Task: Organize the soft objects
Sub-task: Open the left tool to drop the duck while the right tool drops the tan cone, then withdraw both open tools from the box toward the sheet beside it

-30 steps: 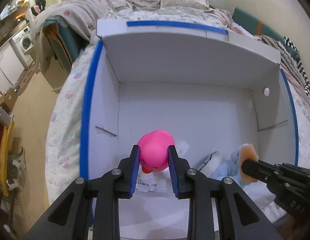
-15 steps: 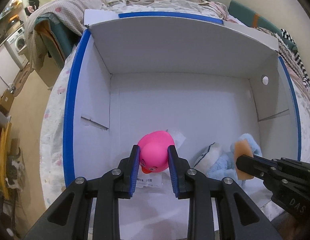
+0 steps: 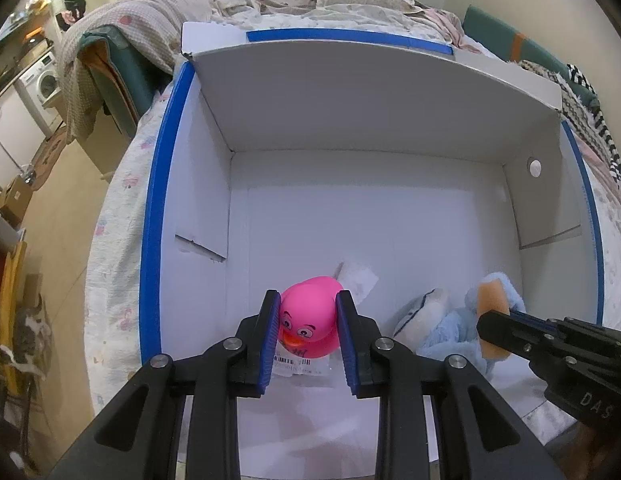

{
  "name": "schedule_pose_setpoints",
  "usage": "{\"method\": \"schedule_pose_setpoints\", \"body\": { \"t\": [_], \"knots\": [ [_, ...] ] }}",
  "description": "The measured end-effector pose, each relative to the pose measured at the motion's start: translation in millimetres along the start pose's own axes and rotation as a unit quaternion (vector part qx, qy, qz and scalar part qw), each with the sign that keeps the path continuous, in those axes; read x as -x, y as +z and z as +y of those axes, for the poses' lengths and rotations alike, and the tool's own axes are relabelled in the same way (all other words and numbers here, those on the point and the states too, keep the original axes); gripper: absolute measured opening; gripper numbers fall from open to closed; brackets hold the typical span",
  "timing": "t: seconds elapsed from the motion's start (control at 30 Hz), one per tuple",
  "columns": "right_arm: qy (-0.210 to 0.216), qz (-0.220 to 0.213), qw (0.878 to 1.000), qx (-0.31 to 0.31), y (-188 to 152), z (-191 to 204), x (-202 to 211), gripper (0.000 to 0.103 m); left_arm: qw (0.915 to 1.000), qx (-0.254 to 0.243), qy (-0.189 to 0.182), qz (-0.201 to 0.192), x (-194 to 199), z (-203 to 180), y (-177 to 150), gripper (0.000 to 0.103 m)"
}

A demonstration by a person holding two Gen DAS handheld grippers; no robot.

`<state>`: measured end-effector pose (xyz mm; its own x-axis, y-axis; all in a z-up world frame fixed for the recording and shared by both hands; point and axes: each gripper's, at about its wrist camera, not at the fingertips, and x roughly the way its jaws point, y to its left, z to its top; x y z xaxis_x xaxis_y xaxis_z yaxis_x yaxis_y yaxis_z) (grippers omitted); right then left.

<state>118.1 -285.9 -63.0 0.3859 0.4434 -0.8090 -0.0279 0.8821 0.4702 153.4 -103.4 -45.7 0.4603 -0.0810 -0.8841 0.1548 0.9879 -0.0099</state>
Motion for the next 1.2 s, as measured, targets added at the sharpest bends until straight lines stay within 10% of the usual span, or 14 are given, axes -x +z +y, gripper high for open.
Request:
{"method": "schedule_pose_setpoints", "body": {
  "t": [0.23,0.5,1.2],
  "knots": [
    [0.002,-0.013,1.0,-0.009,1.6,-4.0,4.5,0.03,1.0,-0.001,-0.001,0.001,2.0,-0.7,-0.3,0.037],
    [0.003,-0.038,0.999,-0.03,3.8,-10.2,11.2,0.102,0.9999,-0.002,0.003,-0.013,7.7,-1.4,2.6,0.063],
    [-0.012,-0.046,0.998,-0.034,1.8,-14.6,19.0,0.103,0.9996,0.0,0.01,-0.027,15.6,-0.6,1.2,0.063]
  ]
}}
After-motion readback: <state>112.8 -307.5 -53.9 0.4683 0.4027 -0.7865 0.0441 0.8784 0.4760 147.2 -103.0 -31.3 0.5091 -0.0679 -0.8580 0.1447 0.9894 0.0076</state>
